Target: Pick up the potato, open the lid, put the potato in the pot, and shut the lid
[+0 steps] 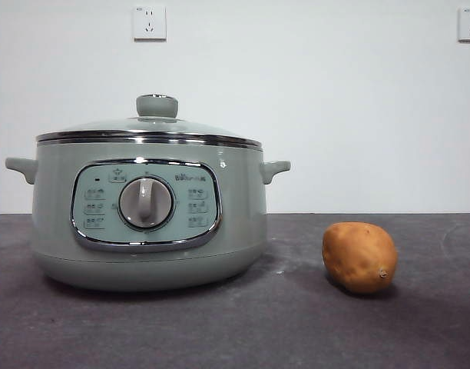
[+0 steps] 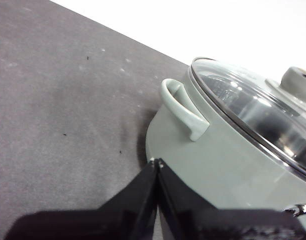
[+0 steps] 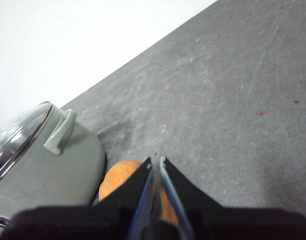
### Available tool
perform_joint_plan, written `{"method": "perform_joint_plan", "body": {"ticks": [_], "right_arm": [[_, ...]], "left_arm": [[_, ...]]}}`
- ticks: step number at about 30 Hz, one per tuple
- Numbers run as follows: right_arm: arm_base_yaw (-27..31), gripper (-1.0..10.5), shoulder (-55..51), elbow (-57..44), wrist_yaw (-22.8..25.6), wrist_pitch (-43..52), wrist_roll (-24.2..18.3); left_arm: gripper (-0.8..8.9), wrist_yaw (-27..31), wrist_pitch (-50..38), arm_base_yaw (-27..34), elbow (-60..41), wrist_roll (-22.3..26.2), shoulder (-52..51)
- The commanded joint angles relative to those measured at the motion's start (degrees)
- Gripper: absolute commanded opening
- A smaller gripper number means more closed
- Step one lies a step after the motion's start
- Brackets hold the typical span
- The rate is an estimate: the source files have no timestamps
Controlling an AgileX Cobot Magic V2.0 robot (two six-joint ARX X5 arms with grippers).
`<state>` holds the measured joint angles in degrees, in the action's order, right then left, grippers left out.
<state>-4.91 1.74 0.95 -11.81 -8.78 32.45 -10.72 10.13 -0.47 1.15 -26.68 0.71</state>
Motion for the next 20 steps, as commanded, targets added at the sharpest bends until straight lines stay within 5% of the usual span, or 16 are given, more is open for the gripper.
{"method": "perform_joint_plan", "body": {"ticks": [1,10,20], "right_arm": [[-0.04,0.3,0.02,-0.59,0.11,-0.28,1.03],[-0.04,-0.2,0.94,2.84,-0.24,-2.89,-0.42],[-0.04,-0.2,10.91,16.02,-0.26,-7.58,-8.83]], "left_arm": [[-0.03,0.00,-0.35,0.15,-0.92,-0.81,-0.22],[-0.08,-2.32,-0.59,0.17,0.98,-0.15,-0.20],[-0.08,-4.33,7.87,0.17,13.53,4.92,5.25]]}}
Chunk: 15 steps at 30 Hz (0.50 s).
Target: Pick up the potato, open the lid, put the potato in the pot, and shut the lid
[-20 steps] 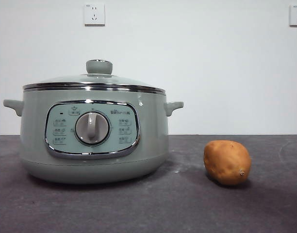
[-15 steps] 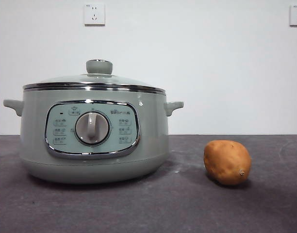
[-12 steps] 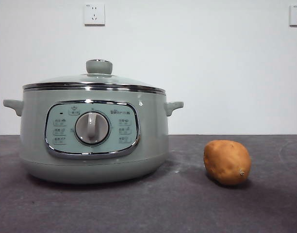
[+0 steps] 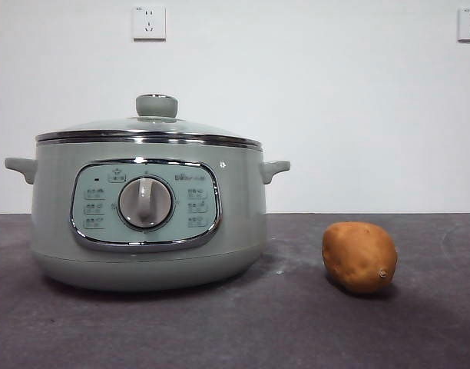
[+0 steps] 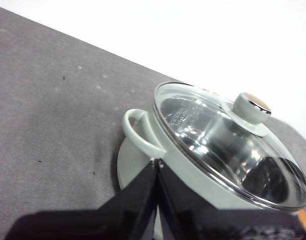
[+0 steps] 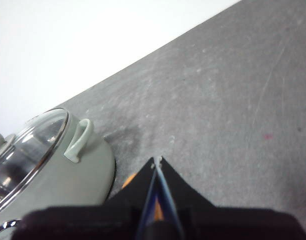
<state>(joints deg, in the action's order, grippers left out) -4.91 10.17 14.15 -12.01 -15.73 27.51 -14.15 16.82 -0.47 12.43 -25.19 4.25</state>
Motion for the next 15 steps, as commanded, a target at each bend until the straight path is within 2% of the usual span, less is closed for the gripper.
{"method": "perform_joint_plan", "body": {"ticks": [1,9,15], "right_arm": [[-0.04,-0.2,4.15,4.55,-0.07,-1.27,-4.81],[-0.04,-0.2,18.18,19.30,-0.13,-9.84,-11.10],[-0.04,-0.1,28.92,30.88,-0.13,-20.57,-17.62]], "left_arm": [[-0.08,-1.66,2.01,0.17,3.89,4.55,3.08],[-0.08,-7.82,10.08,0.17,17.81,12.13,17.22],[-0.05,-14.73,17.31,0.15,28.87,17.90,28.79]]}}
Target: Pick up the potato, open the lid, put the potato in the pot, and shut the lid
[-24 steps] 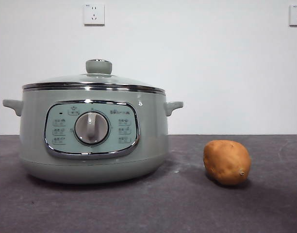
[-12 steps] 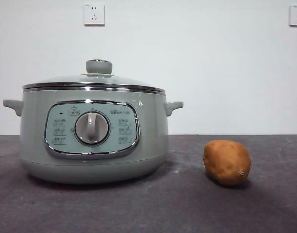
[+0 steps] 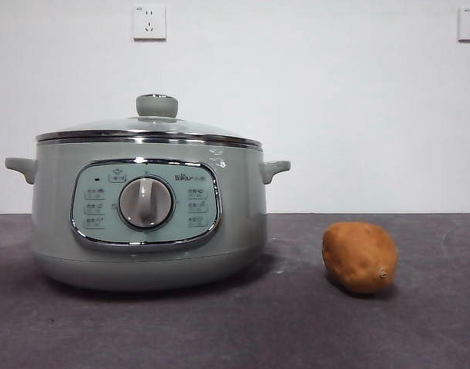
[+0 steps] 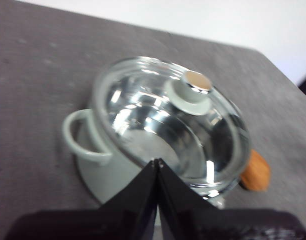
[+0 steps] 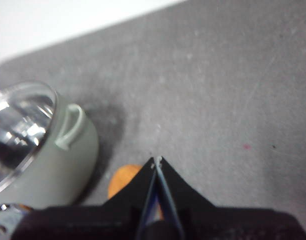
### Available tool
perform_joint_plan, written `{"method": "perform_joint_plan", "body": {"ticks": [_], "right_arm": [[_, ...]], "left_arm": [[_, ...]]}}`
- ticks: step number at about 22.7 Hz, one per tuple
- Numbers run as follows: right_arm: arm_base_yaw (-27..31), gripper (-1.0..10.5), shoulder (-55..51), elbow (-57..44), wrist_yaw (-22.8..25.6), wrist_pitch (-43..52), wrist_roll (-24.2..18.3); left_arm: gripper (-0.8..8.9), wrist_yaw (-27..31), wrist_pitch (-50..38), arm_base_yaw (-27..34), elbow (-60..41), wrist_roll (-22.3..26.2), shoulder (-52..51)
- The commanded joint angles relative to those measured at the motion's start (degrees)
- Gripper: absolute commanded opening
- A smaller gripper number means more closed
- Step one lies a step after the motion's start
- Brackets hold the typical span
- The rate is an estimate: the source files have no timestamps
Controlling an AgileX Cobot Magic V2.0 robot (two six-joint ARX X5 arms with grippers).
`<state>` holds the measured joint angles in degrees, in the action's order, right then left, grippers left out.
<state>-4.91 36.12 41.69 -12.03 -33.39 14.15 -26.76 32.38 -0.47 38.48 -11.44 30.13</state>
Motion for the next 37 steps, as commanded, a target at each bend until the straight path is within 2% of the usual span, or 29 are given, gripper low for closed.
{"method": "perform_joint_plan", "body": {"ticks": [1,5,9,10,12,13,14,17,21,23,26,28,33,37], "right_arm": [[-0.04,-0.1,4.48,4.96,-0.13,-4.63,-5.11],[-0.04,-0.1,10.49,11.32,-0.13,-12.31,-8.15],[-0.04,0.2,15.10,14.88,-1.62,-16.79,-9.31],[-0.04,0.9,15.56,14.88,-3.54,-16.81,-9.29],[-0.04,3.4,16.15,14.88,-6.45,-16.76,-9.09],[-0.09,4.5,16.39,14.88,-7.23,-16.52,-9.11],[-0.17,5.0,16.57,14.88,-7.69,-16.20,-9.07],[-2.03,5.0,17.27,14.88,-7.74,-15.93,-8.55],[-9.25,5.0,20.48,14.95,-6.97,-14.38,-6.14],[-13.92,5.0,23.43,15.47,-4.26,-13.46,-4.50],[-20.92,5.0,29.18,16.98,5.90,-13.22,-3.04],[-23.85,5.0,33.05,17.05,9.31,-11.47,-1.66],[-27.23,5.0,43.69,17.05,15.56,-5.90,1.03],[-27.19,5.0,51.47,17.07,15.43,-1.11,1.07]], "left_arm": [[-0.05,-2.95,3.02,0.15,4.42,4.85,4.39],[-0.04,-4.92,7.85,0.15,10.56,8.59,10.56],[0.12,-4.85,9.18,0.15,14.62,9.18,15.45],[0.89,-4.81,9.07,0.15,14.80,9.18,15.85],[3.15,-4.76,8.61,0.15,14.82,9.14,15.98],[3.28,-4.76,8.35,0.15,14.82,9.09,15.96],[3.28,-4.74,8.11,0.15,14.82,8.92,15.96],[3.28,-4.74,7.69,0.15,14.82,8.48,15.98],[3.28,-4.74,7.50,0.15,14.82,8.48,15.98],[3.28,-4.74,7.52,0.15,14.82,8.46,15.98],[3.28,-4.74,7.56,0.15,14.82,8.46,15.98],[3.28,-4.72,7.56,0.15,14.82,8.46,15.98],[3.28,-4.55,7.56,0.15,14.82,8.48,15.98],[3.28,-4.00,7.98,0.15,14.82,8.48,15.98]]}}
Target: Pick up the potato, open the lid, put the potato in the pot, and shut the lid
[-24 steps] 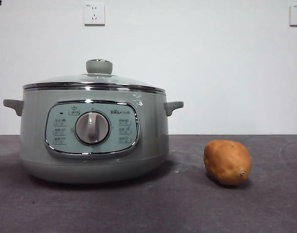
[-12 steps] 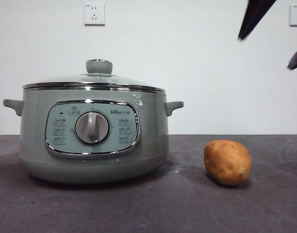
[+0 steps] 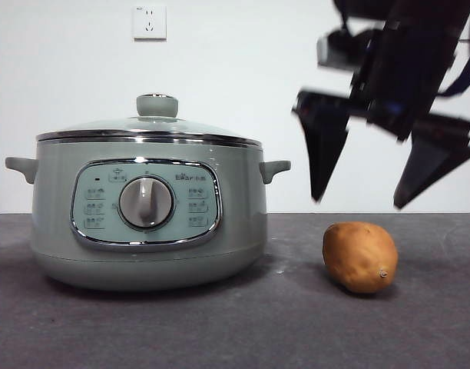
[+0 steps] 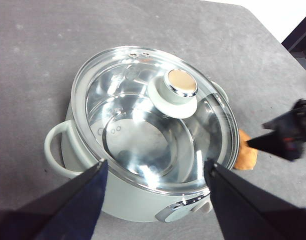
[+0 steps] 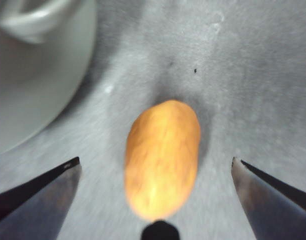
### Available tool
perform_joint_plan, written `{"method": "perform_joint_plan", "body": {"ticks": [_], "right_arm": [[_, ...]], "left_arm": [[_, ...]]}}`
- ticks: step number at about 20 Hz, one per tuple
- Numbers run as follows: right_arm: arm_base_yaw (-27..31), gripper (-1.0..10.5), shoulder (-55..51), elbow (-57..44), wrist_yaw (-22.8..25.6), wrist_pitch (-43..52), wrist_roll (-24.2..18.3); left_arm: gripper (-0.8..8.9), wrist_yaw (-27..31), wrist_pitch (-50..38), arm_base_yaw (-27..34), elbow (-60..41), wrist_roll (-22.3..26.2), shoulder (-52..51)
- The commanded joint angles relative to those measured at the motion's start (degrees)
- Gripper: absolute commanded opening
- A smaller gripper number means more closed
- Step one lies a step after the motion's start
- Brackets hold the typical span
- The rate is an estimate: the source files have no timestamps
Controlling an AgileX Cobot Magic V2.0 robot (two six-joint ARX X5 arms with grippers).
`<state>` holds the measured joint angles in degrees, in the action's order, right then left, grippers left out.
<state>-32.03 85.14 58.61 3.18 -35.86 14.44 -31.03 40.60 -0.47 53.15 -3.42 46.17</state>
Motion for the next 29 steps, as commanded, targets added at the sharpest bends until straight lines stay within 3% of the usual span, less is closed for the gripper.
{"method": "perform_joint_plan", "body": {"ticks": [1,5,8,10,16,20,23,29], "right_arm": [[-0.07,4.9,4.22,0.15,0.22,2.23,1.22],[-0.04,3.4,9.25,0.13,0.20,2.49,1.66],[-0.04,0.7,9.57,0.15,0.24,2.49,2.97],[-0.04,-0.1,9.42,0.13,0.24,2.05,3.08],[-0.35,0.0,1.86,0.15,0.09,-4.35,3.48],[-0.35,0.0,-7.58,0.15,0.15,-10.82,3.54],[-0.37,0.0,-14.38,0.15,0.13,-14.91,4.20],[-0.37,0.0,-21.79,0.15,0.22,-19.89,5.22]], "left_arm": [[3.28,1.07,-0.11,0.15,0.15,0.46,-0.07],[3.28,1.14,0.59,0.15,0.15,0.46,-0.07],[3.28,1.14,1.57,0.15,0.15,0.46,-0.07],[3.28,1.11,1.88,0.15,0.15,0.46,-0.07],[3.28,0.96,-0.61,0.09,0.15,-0.04,-0.07],[3.56,1.29,-7.48,-2.16,0.15,-1.53,0.46],[4.14,5.16,-13.51,-6.14,0.20,-2.95,3.39],[4.13,18.12,-18.34,-19.04,3.76,-2.54,14.51]]}}
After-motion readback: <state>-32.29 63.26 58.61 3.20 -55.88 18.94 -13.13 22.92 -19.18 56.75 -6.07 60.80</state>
